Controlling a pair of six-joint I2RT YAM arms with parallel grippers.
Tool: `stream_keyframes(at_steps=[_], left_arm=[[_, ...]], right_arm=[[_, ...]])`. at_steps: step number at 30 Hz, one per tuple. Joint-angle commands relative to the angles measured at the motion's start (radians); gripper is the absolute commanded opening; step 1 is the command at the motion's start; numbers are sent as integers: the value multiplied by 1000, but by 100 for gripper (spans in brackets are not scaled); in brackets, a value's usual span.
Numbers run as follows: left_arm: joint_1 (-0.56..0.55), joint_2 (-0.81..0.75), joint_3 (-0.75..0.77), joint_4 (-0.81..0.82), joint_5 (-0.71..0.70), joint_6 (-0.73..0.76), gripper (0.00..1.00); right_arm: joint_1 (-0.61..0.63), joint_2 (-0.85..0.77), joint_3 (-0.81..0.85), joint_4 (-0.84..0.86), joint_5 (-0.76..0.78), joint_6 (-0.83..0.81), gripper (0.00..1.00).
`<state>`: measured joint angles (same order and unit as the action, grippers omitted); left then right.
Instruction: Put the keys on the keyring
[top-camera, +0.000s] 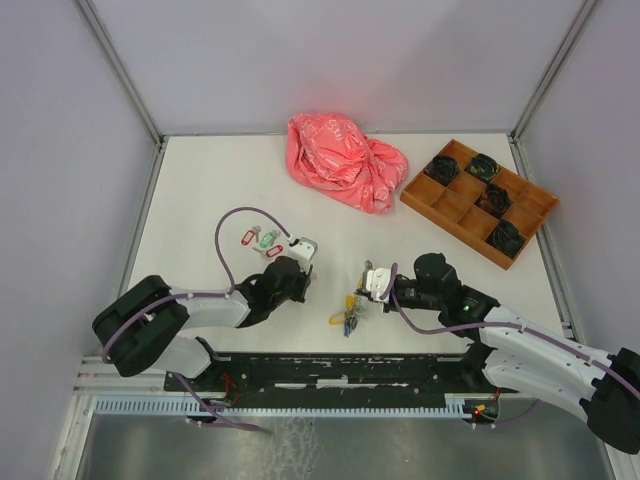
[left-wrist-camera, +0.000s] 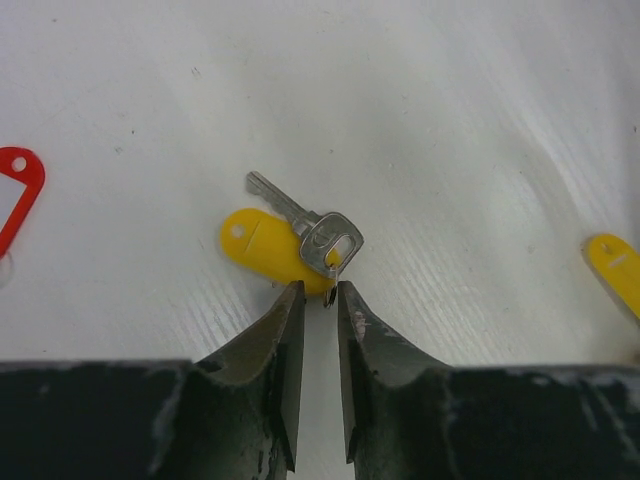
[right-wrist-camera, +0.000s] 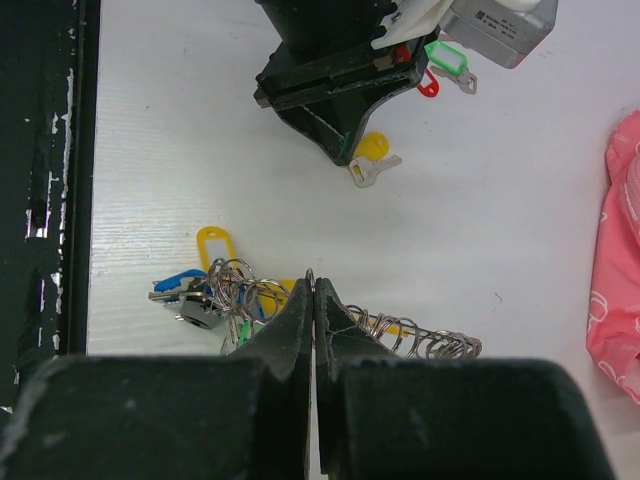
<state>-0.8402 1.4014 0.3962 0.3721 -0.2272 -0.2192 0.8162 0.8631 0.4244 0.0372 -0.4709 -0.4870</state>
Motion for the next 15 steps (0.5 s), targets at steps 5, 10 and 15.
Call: stream_keyframes(at_steps=[5, 10, 15], left_arm=[[-6, 25, 42, 37, -13, 37, 17], [-9, 13, 41, 36, 3, 46, 4], [-7, -46, 13, 46, -2, 49, 3]], right_arm=[[3, -15, 57, 48, -21, -4, 1], [4, -16, 57, 43, -20, -6, 0], [4, -16, 58, 41, -18, -9, 1]])
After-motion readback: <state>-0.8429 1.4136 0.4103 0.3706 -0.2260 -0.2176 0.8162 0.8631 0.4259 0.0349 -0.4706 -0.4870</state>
